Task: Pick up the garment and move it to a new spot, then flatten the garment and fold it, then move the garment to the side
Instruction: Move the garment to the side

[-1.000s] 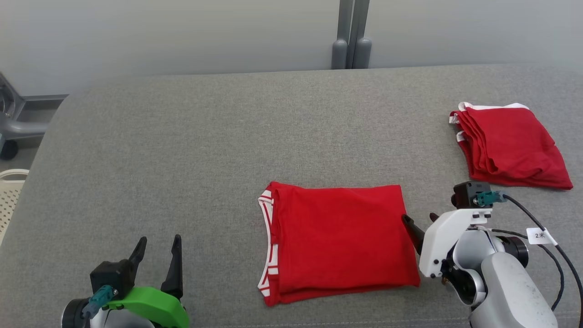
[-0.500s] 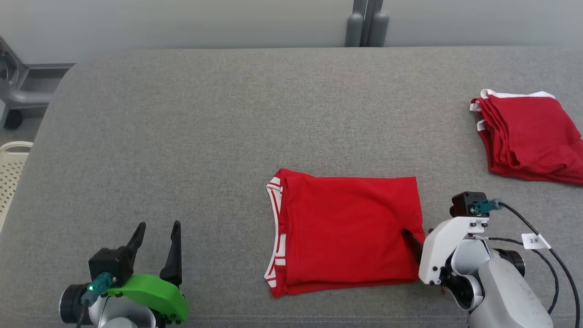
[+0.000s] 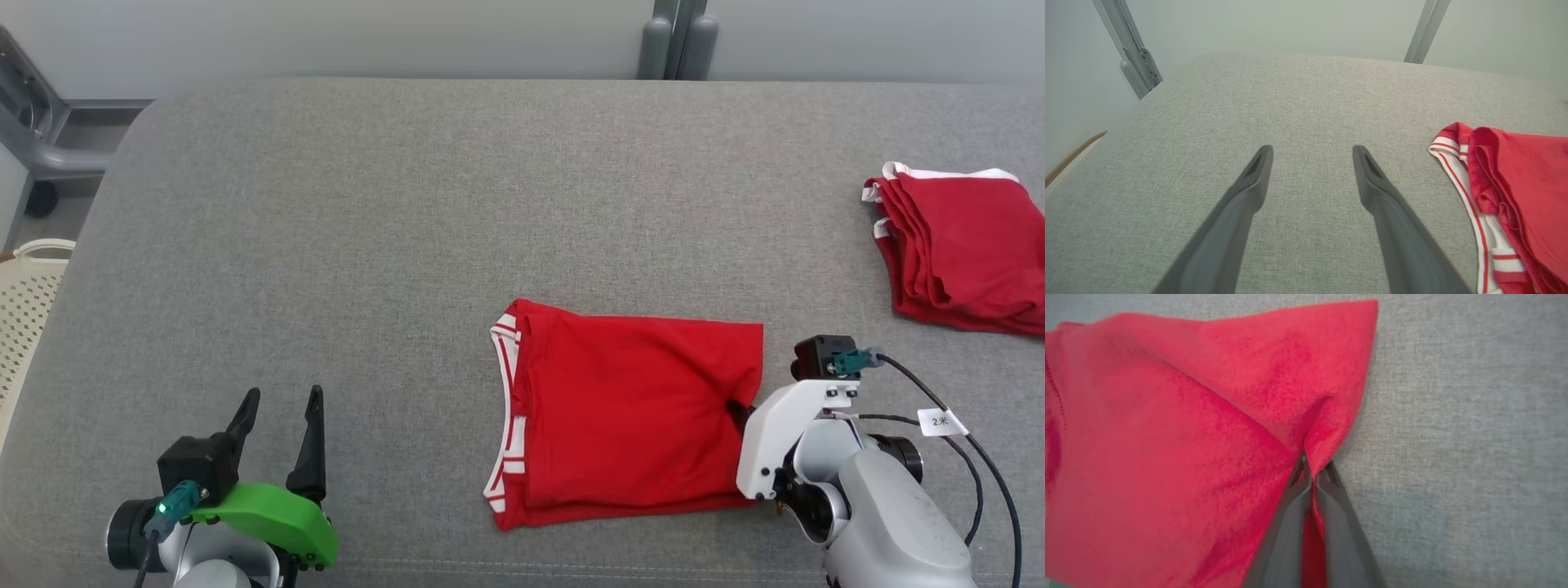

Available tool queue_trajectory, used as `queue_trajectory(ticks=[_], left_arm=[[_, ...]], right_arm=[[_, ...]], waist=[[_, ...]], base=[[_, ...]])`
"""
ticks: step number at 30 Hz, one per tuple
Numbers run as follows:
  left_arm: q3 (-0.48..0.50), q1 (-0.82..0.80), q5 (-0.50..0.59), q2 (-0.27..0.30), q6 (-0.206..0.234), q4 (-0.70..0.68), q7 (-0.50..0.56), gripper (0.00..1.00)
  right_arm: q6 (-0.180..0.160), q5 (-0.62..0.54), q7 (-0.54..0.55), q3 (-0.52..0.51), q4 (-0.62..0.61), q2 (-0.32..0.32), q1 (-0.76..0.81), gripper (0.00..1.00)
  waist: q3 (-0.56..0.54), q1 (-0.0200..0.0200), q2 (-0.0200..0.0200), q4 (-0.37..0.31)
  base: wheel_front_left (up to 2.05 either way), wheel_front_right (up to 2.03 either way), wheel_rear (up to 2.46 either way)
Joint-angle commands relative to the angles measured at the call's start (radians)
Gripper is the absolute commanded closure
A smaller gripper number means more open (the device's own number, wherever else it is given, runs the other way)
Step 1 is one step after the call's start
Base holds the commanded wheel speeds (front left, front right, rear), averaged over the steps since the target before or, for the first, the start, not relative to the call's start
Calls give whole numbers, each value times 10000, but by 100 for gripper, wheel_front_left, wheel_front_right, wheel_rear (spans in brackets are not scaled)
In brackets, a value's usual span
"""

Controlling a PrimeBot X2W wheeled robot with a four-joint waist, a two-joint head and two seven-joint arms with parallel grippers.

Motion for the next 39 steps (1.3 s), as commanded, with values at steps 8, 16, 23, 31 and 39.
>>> queue_trajectory(ticks=[8, 16, 23, 31, 39], left_arm=[[347, 167, -110, 145, 182, -215, -102, 0], [337, 440, -145, 132, 339, -707, -29, 0], [54, 436, -32, -4, 291, -924, 65, 0], [-287, -261, 267, -198, 95, -1025, 66, 0], [-595, -1229, 619, -274, -182, -1055, 196, 0]], right_arm=[[-3, -572, -186, 161, 481, 21, -569, 100], [-3, -1538, -37, 11, 913, -1, -1698, 100], [-3, -2342, -48, -304, 1503, 8, -3173, 100], [-3, -3700, -268, -1104, 2412, 16, -5211, 100], [-3, -4854, -374, -2447, 2904, -216, -6816, 100]], waist=[[-691, 0, -1, -160], [-1035, 0, -1, -596], [-805, 0, -1, -1309], [30, 0, -1, -1814], [1128, 0, -1, -2205]], base=[[0, 0, 0], [0, 0, 0], [0, 0, 0], [0, 0, 0], [0, 0, 0]])
